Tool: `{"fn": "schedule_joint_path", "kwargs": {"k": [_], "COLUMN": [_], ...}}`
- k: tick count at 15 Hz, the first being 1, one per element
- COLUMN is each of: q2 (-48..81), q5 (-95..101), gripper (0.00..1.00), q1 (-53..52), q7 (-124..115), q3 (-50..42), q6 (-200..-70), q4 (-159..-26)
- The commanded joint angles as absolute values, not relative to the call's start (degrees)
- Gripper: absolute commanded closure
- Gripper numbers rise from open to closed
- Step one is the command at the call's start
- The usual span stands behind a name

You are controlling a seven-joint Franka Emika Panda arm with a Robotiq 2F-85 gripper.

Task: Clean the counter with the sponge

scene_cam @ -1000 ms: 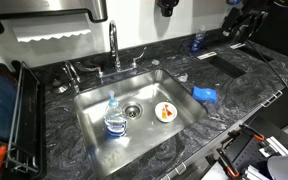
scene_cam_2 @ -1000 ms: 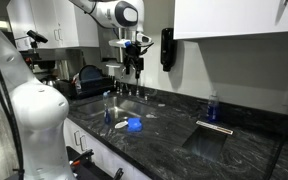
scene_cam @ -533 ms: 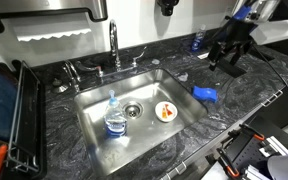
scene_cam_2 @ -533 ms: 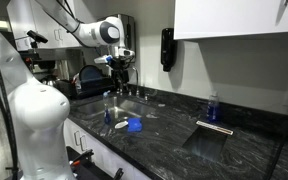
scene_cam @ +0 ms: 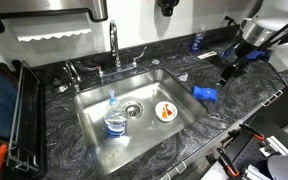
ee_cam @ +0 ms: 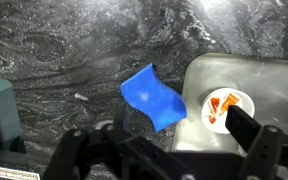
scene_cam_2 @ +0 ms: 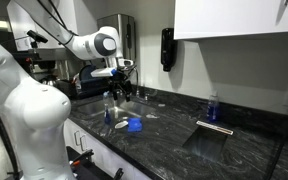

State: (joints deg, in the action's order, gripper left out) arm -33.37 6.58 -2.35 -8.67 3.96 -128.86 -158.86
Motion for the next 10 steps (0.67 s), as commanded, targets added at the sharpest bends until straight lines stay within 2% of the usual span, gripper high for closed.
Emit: {"fn": "schedule_joint_path", "kwargs": {"k": [1, 5, 10], "q2": [-33.8, -34.2, -28.1], "q5": [6.4, 6.4, 14.4], "gripper": [0.0, 0.0, 0.0], "q1": [-1.7, -2.2, -1.0], "q7": [-5.0, -1.6, 5.9], "q3": [1.9, -0.7, -1.0], "q6": [-130.8, -132.0, -148.8], "q4": [-160.3, -161.1, -160.4]}}
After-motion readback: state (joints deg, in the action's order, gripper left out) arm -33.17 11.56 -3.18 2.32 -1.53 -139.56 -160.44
